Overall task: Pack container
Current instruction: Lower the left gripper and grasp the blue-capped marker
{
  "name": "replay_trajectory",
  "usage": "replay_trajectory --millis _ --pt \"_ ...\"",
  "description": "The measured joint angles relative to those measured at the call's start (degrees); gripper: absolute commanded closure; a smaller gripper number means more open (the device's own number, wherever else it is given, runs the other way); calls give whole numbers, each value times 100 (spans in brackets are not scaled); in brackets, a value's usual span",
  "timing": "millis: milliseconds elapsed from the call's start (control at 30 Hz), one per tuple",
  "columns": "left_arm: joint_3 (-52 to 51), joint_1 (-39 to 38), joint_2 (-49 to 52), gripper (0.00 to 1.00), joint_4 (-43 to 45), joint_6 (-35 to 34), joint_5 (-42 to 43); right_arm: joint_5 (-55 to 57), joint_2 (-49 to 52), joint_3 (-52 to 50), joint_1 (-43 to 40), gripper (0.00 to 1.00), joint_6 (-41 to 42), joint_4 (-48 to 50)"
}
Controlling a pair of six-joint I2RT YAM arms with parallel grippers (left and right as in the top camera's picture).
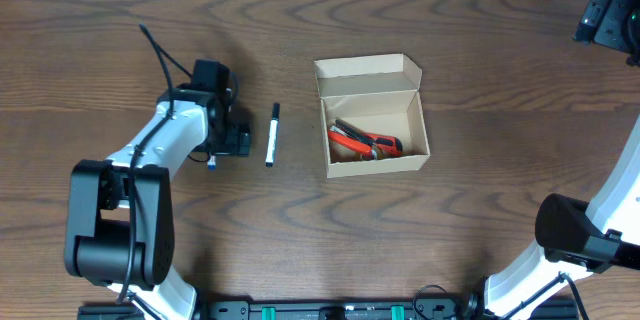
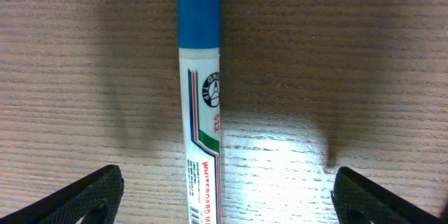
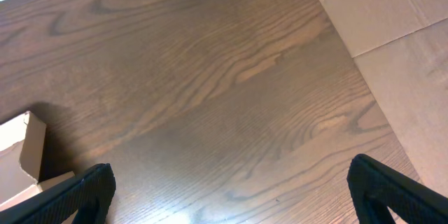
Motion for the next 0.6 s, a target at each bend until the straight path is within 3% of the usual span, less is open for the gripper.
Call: replay_trajectory --millis 600 --pt "85 162 238 5 4 -66 17 0 0 0 0 1 0 0"
